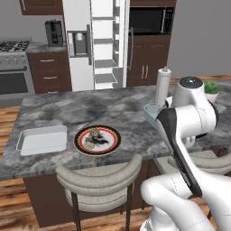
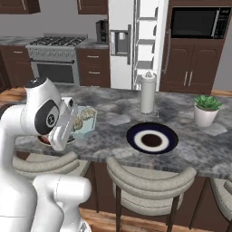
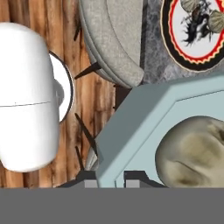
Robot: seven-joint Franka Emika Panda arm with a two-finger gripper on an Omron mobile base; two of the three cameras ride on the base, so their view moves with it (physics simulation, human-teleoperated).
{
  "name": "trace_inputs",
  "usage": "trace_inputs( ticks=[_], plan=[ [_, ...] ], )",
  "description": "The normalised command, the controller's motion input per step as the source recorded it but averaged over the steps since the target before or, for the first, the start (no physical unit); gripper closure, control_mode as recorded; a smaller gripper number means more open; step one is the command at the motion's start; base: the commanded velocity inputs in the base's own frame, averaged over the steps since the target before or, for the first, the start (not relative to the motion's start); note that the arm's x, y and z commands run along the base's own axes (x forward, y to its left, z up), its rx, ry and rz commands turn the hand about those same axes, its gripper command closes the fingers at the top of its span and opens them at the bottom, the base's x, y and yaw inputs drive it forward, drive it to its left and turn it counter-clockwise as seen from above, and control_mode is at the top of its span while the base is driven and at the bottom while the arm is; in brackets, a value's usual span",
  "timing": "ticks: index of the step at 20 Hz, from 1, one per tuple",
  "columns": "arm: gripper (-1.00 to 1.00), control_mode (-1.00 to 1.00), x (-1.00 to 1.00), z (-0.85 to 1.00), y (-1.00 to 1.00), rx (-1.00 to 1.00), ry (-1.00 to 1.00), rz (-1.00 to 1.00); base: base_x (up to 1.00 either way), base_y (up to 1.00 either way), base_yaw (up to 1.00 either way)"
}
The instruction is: Place two dumplings into each of the tupperware containers and then place the containers in the fridge.
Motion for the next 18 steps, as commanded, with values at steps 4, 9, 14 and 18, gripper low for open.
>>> trace_inputs(
  ticks=[4, 9, 14, 18],
  plan=[
    [1.00, -1.00, -0.49, 0.72, 0.04, 0.00, 0.12, -0.16, 0.00, 0.00, 0.00],
    [1.00, -1.00, -0.05, 0.22, 0.18, 0.00, 0.03, -0.01, 0.00, 0.00, 0.00],
    [1.00, -1.00, 0.00, -0.10, -0.34, 0.09, -0.01, 0.00, 0.00, 0.00, 0.00],
    [1.00, -1.00, -0.04, -0.06, -0.08, 0.05, -0.04, 0.00, 0.00, 0.00, 0.00]
  ],
)
